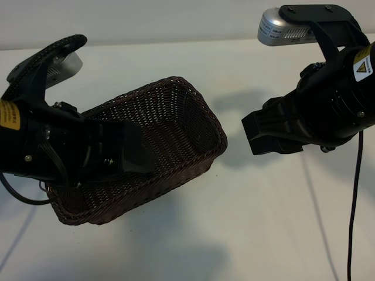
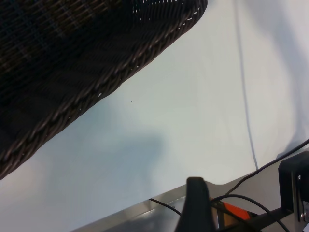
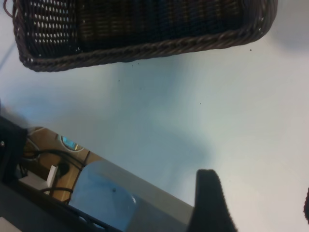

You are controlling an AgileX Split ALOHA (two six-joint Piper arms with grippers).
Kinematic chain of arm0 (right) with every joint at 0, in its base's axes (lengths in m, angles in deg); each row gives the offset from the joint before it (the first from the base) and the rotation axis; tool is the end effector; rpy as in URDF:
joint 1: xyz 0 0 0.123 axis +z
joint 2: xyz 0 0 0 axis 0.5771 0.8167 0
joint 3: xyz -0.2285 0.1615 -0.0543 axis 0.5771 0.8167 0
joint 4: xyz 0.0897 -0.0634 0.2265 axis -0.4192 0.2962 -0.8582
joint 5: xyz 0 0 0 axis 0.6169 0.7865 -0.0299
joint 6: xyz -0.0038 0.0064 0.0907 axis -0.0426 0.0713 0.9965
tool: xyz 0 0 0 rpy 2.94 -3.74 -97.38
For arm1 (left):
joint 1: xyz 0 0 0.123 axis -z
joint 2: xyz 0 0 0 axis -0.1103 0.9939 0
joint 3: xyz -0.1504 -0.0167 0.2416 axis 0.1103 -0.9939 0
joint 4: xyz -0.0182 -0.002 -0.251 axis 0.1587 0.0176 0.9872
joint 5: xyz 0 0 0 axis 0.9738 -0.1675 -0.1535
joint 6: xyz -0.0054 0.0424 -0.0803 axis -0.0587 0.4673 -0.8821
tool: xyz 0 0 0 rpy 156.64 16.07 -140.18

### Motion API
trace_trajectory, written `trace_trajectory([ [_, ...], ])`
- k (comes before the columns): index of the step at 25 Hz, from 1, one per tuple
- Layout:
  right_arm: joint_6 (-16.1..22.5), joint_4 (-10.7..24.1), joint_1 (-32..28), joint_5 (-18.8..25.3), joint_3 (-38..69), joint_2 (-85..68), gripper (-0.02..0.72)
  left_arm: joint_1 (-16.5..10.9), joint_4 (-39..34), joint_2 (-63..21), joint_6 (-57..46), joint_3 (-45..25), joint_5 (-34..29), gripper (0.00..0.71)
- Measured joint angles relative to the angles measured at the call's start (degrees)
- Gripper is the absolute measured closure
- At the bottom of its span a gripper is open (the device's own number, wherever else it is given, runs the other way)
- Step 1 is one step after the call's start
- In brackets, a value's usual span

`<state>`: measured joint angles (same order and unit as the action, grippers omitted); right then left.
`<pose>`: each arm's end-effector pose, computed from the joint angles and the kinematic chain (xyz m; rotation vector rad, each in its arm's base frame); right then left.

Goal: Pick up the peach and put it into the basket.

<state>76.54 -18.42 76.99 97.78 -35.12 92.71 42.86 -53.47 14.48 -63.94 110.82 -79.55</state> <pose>0.1748 0.1842 0.3569 -0.5001 2.7078 0.6705 0.1622 -0.1508 0.3360 -0.0096 2.6554 -0.8767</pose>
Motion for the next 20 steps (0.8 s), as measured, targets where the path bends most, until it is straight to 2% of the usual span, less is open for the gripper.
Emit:
trace_trajectory([
  [16, 0.00, 0.00, 0.00, 0.00, 0.00, 0.00, 0.238, 0.00, 0.00, 0.00, 0.16, 0.00, 2.32, 0.179],
  [20, 0.00, 0.00, 0.00, 0.00, 0.00, 0.00, 0.238, 0.00, -0.05, 0.00, 3.60, 0.00, 3.02, 0.179],
])
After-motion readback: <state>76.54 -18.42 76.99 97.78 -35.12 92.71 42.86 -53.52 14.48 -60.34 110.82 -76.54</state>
